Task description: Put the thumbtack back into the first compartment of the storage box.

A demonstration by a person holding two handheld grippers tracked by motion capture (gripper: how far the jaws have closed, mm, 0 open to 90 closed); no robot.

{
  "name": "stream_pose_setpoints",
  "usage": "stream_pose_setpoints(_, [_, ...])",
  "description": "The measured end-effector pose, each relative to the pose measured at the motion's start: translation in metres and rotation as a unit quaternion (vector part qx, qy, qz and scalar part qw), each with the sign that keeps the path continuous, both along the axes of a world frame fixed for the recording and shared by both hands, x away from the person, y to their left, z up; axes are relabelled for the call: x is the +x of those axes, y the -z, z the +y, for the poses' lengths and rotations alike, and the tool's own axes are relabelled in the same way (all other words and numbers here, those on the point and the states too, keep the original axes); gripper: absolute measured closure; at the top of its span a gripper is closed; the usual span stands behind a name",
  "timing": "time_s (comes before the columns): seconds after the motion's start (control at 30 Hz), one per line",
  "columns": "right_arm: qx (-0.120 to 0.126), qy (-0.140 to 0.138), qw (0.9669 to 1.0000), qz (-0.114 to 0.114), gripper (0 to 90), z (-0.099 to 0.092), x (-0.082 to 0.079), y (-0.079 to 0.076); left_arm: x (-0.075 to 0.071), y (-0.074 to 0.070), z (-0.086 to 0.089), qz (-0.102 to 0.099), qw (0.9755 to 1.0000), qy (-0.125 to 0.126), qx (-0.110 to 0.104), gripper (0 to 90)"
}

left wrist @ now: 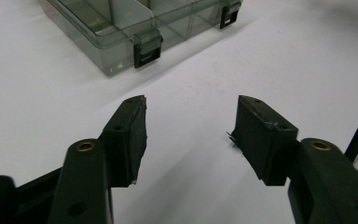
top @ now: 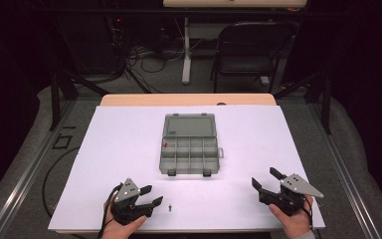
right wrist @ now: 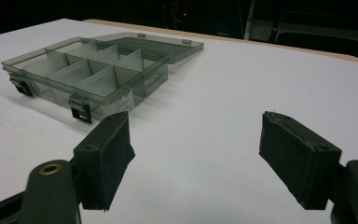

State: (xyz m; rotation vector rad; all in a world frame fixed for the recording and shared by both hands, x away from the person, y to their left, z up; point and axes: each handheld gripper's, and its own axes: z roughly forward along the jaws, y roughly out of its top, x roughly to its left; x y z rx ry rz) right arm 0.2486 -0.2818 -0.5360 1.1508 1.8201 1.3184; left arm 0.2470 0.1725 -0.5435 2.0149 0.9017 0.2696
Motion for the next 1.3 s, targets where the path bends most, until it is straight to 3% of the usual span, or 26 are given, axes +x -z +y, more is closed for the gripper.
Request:
stream_pose_setpoints(0.4, [0.0,0.0,1.0,0.0,24.2,0.0,0.0,0.0,-0.001,0.01,-0.018,0.044,0.9982,0.039,0.009,62.6])
stream_pose_setpoints(0.5, [0.0,0.0,1.0,0.0,24.2,0.0,0.0,0.0,-0.001,0.012,-0.024,0.059,0.9972,0.046,0.0,67.3])
stream_pose_setpoints(0.87, [-0.001,-0.001,1.0,0.0,24.2,0.0,0.0,0.0,-0.003,0.018,-0.037,0.06,0.9962,0.055,0.031,68.4])
stream_pose_setpoints(1.03, [0.002,0.0,1.0,0.001,24.2,0.0,0.0,0.0,-0.002,0.018,-0.036,0.057,0.9961,0.047,0.047,76.3])
stream_pose_setpoints(1.17, [0.0,-0.001,1.0,0.0,24.2,0.0,0.0,0.0,0.0,0.019,-0.033,0.066,0.9961,0.042,0.041,83.9])
stream_pose_setpoints(1.3, [0.0,-0.001,1.0,0.0,24.2,0.0,0.0,0.0,0.003,0.02,-0.032,0.071,0.9958,0.044,0.036,84.5])
